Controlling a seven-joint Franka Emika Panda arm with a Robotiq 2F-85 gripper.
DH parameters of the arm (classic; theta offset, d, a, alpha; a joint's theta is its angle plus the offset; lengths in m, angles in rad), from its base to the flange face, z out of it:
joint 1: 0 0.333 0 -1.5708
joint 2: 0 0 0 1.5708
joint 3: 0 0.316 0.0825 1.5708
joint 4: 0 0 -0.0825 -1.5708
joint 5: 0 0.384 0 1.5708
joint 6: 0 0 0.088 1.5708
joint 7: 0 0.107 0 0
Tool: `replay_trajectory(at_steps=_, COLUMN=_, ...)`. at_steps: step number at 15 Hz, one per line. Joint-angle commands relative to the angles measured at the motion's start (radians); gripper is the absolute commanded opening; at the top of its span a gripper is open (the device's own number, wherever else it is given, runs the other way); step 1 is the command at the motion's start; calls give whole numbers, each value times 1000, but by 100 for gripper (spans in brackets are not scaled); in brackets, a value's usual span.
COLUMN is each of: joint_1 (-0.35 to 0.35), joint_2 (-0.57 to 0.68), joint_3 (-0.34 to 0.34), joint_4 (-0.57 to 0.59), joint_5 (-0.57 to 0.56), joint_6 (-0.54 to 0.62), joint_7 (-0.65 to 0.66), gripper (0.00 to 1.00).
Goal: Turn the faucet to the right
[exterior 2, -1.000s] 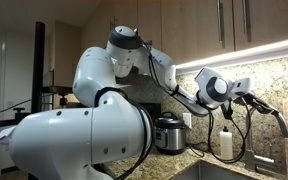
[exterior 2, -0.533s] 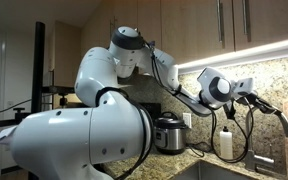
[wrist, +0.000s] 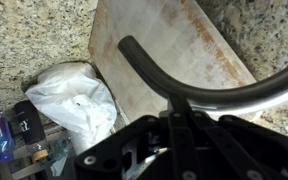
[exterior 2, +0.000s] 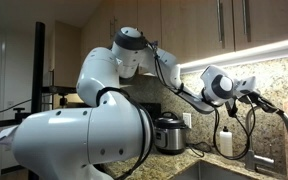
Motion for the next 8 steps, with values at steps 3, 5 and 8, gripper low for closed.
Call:
replay_trajectory(at_steps=3, joint_1=-63, joint_2=32, joint_3=59, joint_4=75, joint_5=15, joint_6=-60, joint_7=-62, gripper=0)
replay_trajectory(at_steps=5, joint_1=-80, joint_2=30, joint_3=71, joint_4=89, joint_5=18, joint_6=-69, joint_7=-66, gripper=0)
replay_trajectory(at_steps=8, joint_1=-99, joint_2=28, joint_3=83, joint_4=105, joint_5=22, joint_6=-79, joint_7=-70, gripper=0)
